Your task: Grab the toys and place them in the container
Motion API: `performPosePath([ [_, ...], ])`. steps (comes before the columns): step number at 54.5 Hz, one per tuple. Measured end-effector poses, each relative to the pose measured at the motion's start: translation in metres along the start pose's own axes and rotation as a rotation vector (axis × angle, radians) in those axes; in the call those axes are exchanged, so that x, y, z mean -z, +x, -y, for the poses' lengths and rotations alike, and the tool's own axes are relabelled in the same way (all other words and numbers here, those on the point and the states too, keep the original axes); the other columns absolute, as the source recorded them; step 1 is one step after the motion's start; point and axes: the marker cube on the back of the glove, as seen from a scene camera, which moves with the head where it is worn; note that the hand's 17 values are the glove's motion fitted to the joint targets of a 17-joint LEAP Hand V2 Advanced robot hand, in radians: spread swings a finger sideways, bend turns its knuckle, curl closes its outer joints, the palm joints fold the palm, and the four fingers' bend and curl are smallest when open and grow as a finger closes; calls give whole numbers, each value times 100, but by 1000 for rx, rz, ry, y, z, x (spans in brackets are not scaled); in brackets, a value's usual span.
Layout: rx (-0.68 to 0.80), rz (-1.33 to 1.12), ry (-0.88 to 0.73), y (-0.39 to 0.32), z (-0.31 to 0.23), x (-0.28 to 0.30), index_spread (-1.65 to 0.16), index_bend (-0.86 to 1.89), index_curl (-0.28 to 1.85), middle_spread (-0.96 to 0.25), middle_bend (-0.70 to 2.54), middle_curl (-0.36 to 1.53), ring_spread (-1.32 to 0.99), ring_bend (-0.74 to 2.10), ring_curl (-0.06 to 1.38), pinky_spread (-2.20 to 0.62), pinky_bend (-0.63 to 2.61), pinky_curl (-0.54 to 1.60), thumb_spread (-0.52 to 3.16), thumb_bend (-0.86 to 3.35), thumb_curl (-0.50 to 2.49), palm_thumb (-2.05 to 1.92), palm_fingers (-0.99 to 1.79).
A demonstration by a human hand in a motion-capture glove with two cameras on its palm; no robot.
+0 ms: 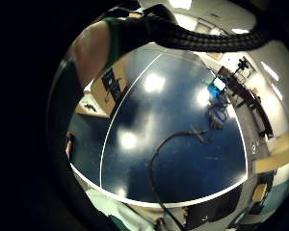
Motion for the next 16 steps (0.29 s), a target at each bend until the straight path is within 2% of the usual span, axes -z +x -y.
performPosePath([
  [9,-17,94,-75,-11,-42,-19,-24,30,44,-1,20,33,2,18,20,7,71,30,140,-2,31,6,3],
  [16,13,89,-121,11,-40,-33,-23,31,45,-1,20,34,2,18,20,7,70,30,140,-2,31,4,5],
])
